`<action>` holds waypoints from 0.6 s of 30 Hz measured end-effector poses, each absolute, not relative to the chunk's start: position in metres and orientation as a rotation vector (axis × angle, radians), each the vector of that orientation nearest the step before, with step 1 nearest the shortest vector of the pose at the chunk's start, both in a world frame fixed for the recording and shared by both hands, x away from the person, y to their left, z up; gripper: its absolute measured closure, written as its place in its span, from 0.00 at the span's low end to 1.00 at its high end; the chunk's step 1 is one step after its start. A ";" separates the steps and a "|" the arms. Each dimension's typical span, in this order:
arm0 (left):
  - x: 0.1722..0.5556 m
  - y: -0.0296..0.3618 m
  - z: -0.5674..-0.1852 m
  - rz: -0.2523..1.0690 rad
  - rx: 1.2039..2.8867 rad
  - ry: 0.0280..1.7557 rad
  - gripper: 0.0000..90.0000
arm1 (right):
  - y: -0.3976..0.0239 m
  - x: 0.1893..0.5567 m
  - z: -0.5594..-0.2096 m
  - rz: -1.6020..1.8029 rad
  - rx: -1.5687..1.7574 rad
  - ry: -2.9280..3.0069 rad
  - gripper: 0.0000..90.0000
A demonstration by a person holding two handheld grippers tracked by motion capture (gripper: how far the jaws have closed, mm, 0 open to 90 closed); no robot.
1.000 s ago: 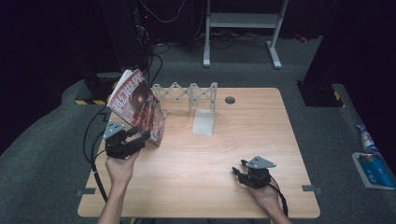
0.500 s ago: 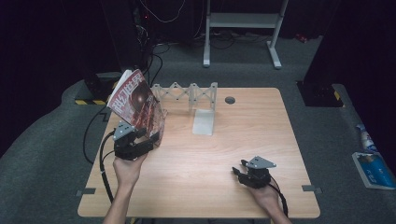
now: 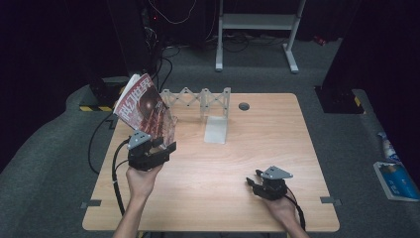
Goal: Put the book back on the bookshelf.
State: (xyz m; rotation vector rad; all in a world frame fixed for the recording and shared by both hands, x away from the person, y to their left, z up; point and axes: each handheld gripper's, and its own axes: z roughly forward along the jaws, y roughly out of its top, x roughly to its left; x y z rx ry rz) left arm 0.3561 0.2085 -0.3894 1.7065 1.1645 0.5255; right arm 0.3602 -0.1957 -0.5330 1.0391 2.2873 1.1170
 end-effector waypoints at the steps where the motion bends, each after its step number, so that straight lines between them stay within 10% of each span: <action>1: 0.356 0.209 -0.389 0.525 1.706 1.165 0.49 | -0.196 0.360 -0.533 1.117 1.039 2.287 0.54; 18: 0.360 0.187 -0.398 0.467 1.737 1.132 0.48 | -0.196 0.360 -0.533 1.118 1.040 2.287 0.54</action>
